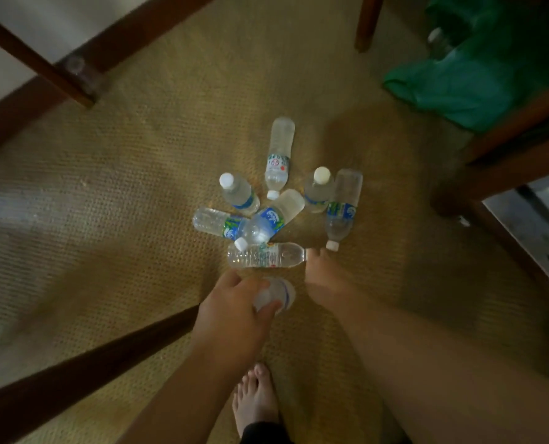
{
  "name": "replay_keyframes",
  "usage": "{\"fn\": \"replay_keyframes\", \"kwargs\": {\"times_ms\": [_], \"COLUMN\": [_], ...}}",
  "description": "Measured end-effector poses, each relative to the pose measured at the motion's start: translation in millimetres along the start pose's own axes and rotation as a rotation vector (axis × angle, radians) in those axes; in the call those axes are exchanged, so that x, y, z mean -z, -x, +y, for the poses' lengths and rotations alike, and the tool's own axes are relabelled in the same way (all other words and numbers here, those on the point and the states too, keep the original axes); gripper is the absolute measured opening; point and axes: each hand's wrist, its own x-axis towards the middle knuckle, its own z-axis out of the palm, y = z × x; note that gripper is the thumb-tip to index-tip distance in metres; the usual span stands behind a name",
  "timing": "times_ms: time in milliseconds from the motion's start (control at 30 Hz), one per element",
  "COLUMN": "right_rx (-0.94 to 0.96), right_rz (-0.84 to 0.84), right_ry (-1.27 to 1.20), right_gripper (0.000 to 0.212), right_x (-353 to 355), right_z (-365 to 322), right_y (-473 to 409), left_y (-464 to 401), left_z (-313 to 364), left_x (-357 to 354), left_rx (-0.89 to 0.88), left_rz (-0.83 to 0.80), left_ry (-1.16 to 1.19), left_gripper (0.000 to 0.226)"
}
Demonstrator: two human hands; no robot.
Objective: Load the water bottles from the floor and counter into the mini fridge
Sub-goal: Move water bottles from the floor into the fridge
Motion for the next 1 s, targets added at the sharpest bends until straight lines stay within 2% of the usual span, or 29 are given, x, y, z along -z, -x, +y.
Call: {"fn": "replay_keyframes", "kwargs": {"times_ms": [133, 267, 333, 433, 567, 667, 733, 833, 1000], "right_rx": [0.073, 0.107, 0.153, 0.23, 0.205, 0.042, -0.086, -0.198, -0.366], "right_rz": [0.102, 0.065, 0.008, 0.015, 0.187, 0.348, 0.536, 0.847, 1.15], "right_ry": [0.06, 0.176, 0.075, -0.151, -0.261, -0.418, -0.465, -0.469, -0.524], "right_gripper": [0.045, 0.033, 0.038, 0.035, 0.042, 0.04, 0.033, 0.023, 0.032], "right_x": [-12, -22, -16, 15, 71, 112, 135, 164, 192], "right_z": [-10, -13, -7, 18, 77, 117, 136, 160, 212], "right_y": [-30, -46, -19, 49, 160, 241, 281, 319, 347], "left_y": [-3, -16, -16, -12, -4, 4, 5, 2, -4], "left_z": [10, 17, 27, 56, 113, 166, 201, 259, 335], "left_x": [31, 45, 51, 64, 84, 99, 102, 99, 68], "left_rx": [-0.005, -0.079, -0.102, -0.127, -0.202, -0.29, -0.383, -0.544, -0.856], "left_rz": [-0.02, 0.03, 0.051, 0.052, 0.038, 0.005, -0.017, -0.082, -0.131], "left_ry": [0.0, -0.093, -0.11, -0.106, -0.095, -0.072, -0.063, -0.052, -0.008], "left_gripper": [0.023, 0.022, 0.022, 0.023, 0.026, 0.02, 0.015, 0.012, 0.022]}}
